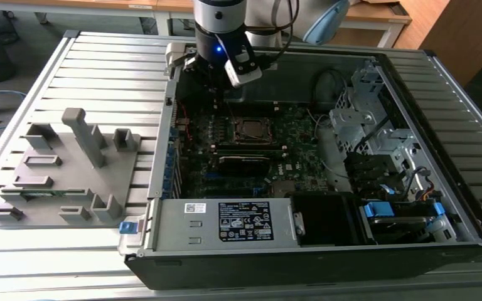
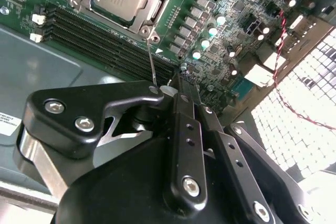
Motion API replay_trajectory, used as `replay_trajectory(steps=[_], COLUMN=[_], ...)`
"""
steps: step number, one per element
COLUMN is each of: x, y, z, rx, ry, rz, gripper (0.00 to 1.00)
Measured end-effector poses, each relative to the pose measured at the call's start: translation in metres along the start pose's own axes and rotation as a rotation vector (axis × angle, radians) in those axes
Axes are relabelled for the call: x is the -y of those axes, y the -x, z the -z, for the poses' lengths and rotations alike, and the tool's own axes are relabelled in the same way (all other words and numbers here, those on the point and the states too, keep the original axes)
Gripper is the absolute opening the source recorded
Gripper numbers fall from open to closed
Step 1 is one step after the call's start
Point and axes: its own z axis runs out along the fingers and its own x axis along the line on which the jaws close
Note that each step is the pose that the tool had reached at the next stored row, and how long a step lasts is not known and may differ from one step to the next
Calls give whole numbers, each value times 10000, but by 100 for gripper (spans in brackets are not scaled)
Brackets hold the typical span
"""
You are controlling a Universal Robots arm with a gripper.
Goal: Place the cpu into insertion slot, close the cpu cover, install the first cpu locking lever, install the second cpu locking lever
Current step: 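Install the first cpu locking lever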
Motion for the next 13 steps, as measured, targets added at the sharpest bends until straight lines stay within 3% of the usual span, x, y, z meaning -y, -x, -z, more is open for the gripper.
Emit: replay_trajectory(steps=[13], x=[5], y=[-23], z=[-34], rx=[-9], ry=[169], rz=[-1], gripper=[10])
